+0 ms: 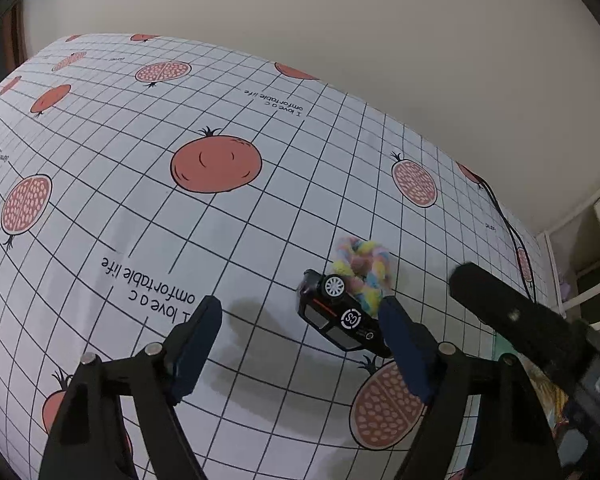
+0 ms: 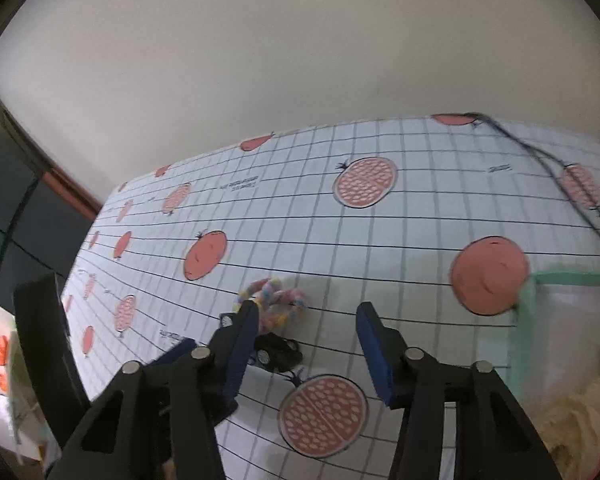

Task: Organize objects
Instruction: 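Grasp the rainbow fuzzy ring with the right tool and lift it off the car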

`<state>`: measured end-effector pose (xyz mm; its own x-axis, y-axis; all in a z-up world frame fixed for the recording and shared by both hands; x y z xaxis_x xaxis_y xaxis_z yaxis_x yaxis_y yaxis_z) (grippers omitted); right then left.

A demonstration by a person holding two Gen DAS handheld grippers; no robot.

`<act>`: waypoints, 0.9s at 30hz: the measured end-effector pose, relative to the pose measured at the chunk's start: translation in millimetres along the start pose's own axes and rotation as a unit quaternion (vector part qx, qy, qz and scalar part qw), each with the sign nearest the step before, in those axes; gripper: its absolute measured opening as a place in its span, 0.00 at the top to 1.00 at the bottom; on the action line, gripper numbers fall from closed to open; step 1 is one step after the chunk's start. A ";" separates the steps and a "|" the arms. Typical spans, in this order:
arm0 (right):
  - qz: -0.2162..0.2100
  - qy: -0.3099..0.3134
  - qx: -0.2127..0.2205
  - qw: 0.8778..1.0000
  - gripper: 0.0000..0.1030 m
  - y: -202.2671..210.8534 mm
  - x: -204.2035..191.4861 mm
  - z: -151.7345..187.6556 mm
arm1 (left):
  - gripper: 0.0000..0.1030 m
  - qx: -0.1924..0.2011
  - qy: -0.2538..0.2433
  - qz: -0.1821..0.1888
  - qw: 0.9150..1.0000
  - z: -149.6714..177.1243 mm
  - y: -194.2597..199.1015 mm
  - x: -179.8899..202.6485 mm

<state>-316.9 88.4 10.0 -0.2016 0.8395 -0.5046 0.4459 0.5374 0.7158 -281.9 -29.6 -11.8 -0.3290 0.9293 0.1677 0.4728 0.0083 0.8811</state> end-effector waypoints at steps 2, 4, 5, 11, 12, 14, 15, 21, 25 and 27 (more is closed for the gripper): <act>-0.012 -0.003 -0.011 1.000 0.51 -6.9 0.9 -2.7 | 0.22 0.001 -0.003 -0.002 1.000 -0.2 1.1 0.4; -0.022 -0.004 -0.022 1.000 0.54 -13.5 0.2 -3.9 | 0.22 -0.001 -0.004 -0.003 1.000 -0.4 0.7 0.4; -0.032 -0.003 -0.029 0.999 0.54 -18.2 -1.7 -4.5 | 0.22 -0.004 -0.005 -0.002 1.000 -0.1 0.5 0.6; -0.057 0.011 -0.064 0.996 0.59 -38.5 -11.3 -5.9 | 0.22 -0.010 -0.009 -0.001 1.000 0.5 0.3 1.3; -0.058 0.012 -0.069 0.996 0.61 -42.1 -11.9 -5.8 | 0.22 -0.011 -0.010 -0.001 1.000 0.4 0.1 1.5; -0.065 0.010 -0.074 0.995 0.63 -47.7 -12.3 -6.7 | 0.22 -0.015 -0.009 0.002 1.000 0.9 -0.3 1.3; -0.067 0.008 -0.076 0.995 0.65 -49.2 -11.9 -7.0 | 0.22 -0.016 -0.009 0.005 1.000 1.1 -0.6 1.1; -0.067 -0.004 -0.096 0.993 0.67 -64.3 -8.5 -9.8 | 0.22 -0.017 -0.010 0.010 1.000 0.9 -2.1 2.1; -0.067 -0.009 -0.101 0.993 0.82 -68.0 -6.2 -9.8 | 0.22 -0.020 -0.007 0.017 1.000 2.1 -3.0 3.3; -0.067 -0.013 -0.098 0.993 0.85 -66.9 -4.4 -9.9 | 0.22 -0.021 -0.006 0.019 1.000 2.7 -3.5 4.2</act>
<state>-354.5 49.6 -31.0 -0.2237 0.7587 -0.6119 0.2381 0.6513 0.7205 -282.7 -24.7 -15.4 -0.3024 0.9329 0.1957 0.4499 -0.0413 0.8921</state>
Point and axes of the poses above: each gripper's, at about its wrist camera, not at the fingertips, and y roughly against the way its jaws point, x to its right, z to its underside, the point moved 4 cm from there along -y, roughly the way its jaws point, and after that the axes turned 8 degrees about -z, right-handed, at the moved point
